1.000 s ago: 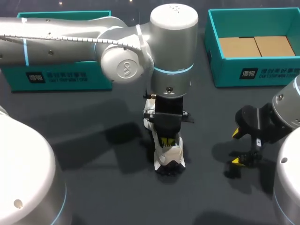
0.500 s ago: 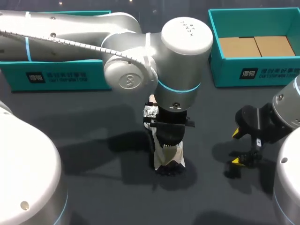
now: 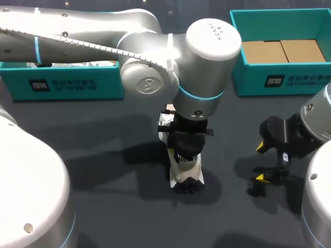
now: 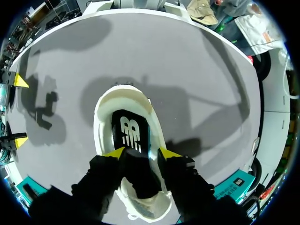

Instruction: Take the shoe out of the shoebox, open the shoe tongue, remove and reinsert the insole, then place the shoe into the shoebox

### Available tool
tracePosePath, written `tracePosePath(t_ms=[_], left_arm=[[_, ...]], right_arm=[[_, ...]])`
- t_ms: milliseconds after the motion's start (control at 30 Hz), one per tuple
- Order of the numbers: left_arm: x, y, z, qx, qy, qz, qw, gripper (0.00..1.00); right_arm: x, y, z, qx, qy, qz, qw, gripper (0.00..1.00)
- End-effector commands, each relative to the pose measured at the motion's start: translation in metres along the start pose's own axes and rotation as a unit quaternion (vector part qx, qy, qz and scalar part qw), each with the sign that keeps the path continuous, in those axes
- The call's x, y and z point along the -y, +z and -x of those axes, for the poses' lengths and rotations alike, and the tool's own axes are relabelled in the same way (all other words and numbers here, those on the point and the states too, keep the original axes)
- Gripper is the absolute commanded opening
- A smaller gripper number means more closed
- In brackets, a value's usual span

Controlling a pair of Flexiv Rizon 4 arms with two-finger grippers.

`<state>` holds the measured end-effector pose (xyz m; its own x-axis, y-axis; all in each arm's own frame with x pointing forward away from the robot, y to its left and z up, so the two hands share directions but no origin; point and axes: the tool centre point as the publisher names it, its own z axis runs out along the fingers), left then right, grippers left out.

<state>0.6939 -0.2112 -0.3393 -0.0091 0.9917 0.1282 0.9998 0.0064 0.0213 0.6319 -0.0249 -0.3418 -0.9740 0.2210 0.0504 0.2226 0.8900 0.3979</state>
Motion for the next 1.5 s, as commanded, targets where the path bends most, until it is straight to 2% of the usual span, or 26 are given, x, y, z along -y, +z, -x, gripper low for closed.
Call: tracePosePath(t_ms=[33, 67, 100, 433, 600, 700, 900, 1000, 1300, 1500], left_arm=[[-0.002, 0.004, 0.004, -0.003, -0.001, -0.002, 1.0, 0.78], [-0.002, 0.005, 0.005, -0.002, -0.002, -0.003, 1.0, 0.85], [-0.003, 0.006, 0.006, -0.002, -0.002, -0.003, 1.0, 0.86], [-0.013, 0.009, 0.005, 0.011, -0.019, -0.003, 1.0, 0.87], [-0.016, 0.011, 0.004, 0.017, -0.021, -0.011, 1.0, 1.0], [-0.014, 0.013, 0.005, 0.023, -0.017, -0.015, 0.999, 0.99], [-0.024, 0.008, 0.001, 0.039, -0.028, -0.024, 0.999, 0.9], [-0.029, 0.006, 0.0, 0.048, -0.03, -0.035, 0.998, 0.81], [-0.032, 0.002, 0.001, 0.058, -0.023, -0.054, 0.997, 0.87], [-0.033, 0.0, 0.001, 0.065, -0.032, -0.056, 0.996, 0.85]], right_arm=[[0.0, -0.001, -0.002, 0.001, 0.0, 0.0, 1.0, 1.0], [0.0, -0.001, -0.002, 0.001, 0.0, 0.0, 1.0, 1.0], [0.0, -0.001, -0.002, 0.001, 0.0, 0.0, 1.0, 1.0], [0.0, -0.001, -0.002, 0.001, 0.0, 0.0, 1.0, 1.0], [0.0, -0.001, -0.002, 0.001, 0.0, 0.0, 1.0, 1.0], [0.0, -0.001, -0.002, 0.001, 0.0, 0.0, 1.0, 1.0], [0.0, -0.001, -0.002, 0.001, 0.0, 0.0, 1.0, 1.0], [0.0, -0.001, -0.002, 0.001, 0.0, 0.0, 1.0, 1.0], [0.0, -0.001, -0.002, 0.001, 0.0, 0.0, 1.0, 1.0], [0.0, -0.001, -0.002, 0.001, 0.0, 0.0, 1.0, 1.0]])
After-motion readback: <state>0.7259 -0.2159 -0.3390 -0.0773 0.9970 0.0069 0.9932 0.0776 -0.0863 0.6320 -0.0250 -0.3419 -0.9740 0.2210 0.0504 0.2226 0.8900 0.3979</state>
